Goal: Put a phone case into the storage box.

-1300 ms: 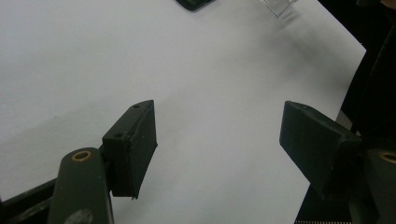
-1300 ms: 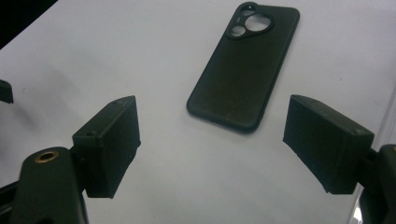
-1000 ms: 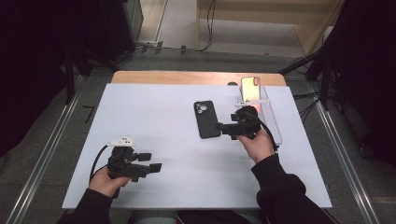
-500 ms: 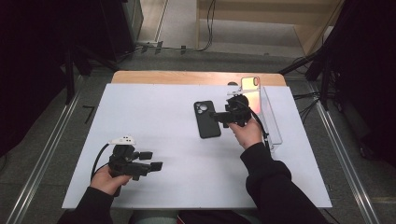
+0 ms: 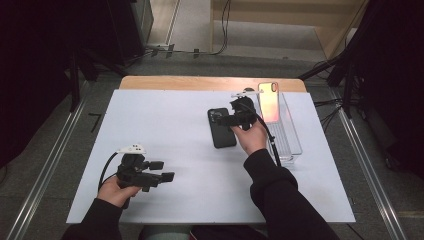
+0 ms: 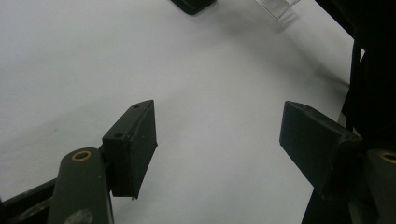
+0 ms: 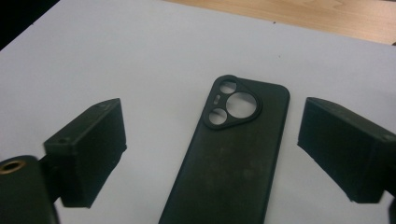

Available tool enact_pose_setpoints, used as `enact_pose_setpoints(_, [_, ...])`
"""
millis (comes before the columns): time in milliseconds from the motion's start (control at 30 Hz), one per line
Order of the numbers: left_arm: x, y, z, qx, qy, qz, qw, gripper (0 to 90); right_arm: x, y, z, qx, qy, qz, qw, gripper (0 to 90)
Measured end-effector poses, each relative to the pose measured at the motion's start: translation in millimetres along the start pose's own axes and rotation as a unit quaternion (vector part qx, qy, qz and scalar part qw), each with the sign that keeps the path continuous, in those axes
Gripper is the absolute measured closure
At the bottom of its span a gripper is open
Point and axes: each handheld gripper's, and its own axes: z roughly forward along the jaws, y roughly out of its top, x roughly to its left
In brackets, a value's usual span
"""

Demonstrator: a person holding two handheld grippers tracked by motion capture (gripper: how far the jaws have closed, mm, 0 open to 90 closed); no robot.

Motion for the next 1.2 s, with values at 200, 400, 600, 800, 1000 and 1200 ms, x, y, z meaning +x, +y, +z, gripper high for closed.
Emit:
enact_pose_setpoints(200, [-0.2,1.3,1.3,0.001,-0.005,0.003,1.0000,27.3,1.7,3.5,8.4,-0.014,-0.014,0.006,0.9998,0.0])
enact_pose_setpoints(400, [0.1,1.9,1.6,0.001,-0.007,0.003,1.0000,27.3,-2.3,3.5,18.4,0.000,-0.030,0.020,0.9994,0.1])
enact_pose_setpoints(600, [0.3,1.9,1.7,0.000,-0.006,0.002,1.0000,27.3,-5.8,2.3,25.7,-0.008,-0.041,0.034,0.9986,0.3])
enact_pose_setpoints(800, [-0.1,2.1,2.2,0.001,-0.006,0.003,1.0000,27.3,-3.5,-0.8,36.7,0.000,-0.049,0.030,0.9984,0.3])
enact_pose_setpoints(1000, [-0.1,2.1,2.2,0.002,-0.006,0.003,1.0000,27.3,-0.8,-4.3,45.9,0.008,-0.051,0.025,0.9983,0.3])
enact_pose_setpoints(1200, [-0.6,2.3,3.3,0.002,-0.009,0.004,1.0000,27.3,0.9,-7.1,52.3,0.008,-0.056,0.023,0.9981,0.3])
